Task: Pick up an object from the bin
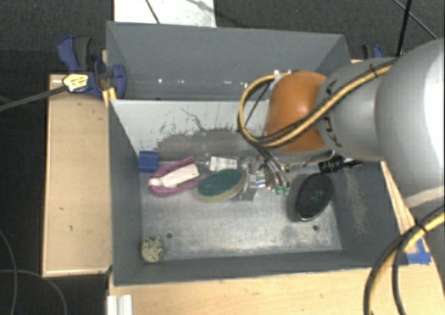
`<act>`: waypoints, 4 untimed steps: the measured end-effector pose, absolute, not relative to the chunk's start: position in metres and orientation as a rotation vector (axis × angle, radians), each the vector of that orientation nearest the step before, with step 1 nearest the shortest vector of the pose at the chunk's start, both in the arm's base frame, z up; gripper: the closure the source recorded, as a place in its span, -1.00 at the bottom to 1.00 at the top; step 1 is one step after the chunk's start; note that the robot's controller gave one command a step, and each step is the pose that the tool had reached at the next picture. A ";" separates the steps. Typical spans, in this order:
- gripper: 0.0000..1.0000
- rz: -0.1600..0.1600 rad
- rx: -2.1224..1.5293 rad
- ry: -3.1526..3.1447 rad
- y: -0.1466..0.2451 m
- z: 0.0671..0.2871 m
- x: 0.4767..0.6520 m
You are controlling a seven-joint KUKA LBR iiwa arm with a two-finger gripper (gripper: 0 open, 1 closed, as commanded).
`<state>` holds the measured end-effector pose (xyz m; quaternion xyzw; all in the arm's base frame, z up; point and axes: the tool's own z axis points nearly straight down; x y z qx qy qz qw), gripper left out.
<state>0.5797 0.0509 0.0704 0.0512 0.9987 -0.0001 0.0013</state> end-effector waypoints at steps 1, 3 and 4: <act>1.00 0.000 0.278 3.120 -0.003 0.211 0.526; 1.00 -0.001 1.078 2.946 -0.085 0.178 0.488; 1.00 -0.001 1.449 2.783 -0.138 0.166 0.512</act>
Offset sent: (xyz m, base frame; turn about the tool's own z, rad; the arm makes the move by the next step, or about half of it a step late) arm -0.0546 -0.0520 0.1356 0.0700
